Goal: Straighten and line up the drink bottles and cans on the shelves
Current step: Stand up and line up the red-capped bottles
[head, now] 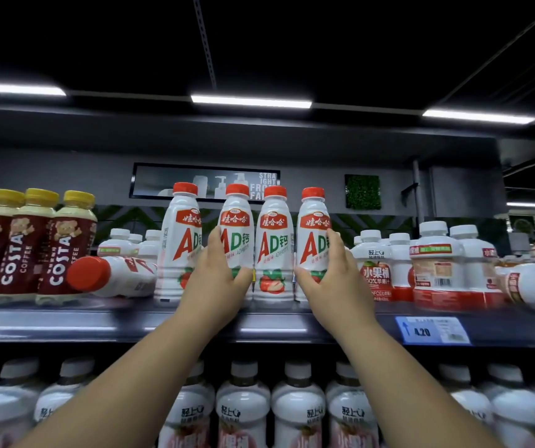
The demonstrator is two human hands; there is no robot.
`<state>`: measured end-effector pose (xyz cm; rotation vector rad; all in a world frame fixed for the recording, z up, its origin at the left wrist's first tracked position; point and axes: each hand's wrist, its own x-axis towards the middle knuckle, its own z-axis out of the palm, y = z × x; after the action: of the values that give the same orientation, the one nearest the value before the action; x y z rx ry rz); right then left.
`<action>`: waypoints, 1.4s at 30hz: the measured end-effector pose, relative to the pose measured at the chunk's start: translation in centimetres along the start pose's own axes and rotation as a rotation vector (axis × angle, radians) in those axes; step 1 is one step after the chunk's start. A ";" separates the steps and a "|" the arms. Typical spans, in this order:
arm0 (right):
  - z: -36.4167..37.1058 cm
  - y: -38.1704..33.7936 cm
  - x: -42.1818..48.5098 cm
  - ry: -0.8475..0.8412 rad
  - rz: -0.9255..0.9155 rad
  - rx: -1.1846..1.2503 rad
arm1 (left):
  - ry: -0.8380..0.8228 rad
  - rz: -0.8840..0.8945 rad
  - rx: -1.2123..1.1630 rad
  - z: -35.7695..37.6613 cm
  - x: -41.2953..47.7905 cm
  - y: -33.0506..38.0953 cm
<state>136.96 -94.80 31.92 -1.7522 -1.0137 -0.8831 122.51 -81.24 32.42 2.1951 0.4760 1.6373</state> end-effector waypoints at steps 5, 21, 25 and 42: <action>0.0 -0.3 -0.2 0.120 -0.050 -0.069 | 0.038 0.084 0.033 -1.3 -1.3 0.5; 5.8 -14.9 -3.8 0.025 -0.333 0.375 | 0.257 0.460 0.414 -15.6 -4.9 -2.4; 7.7 -16.8 -3.9 0.017 -0.289 0.391 | 0.229 0.298 0.253 -16.6 -5.1 -4.7; 10.3 -16.8 -4.5 0.019 -0.122 0.281 | 0.070 0.104 -0.136 -14.5 -1.7 -9.5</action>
<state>121.37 -82.05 30.31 -1.4563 -1.1813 -0.7878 107.60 -72.49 30.29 2.1000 0.2643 1.7503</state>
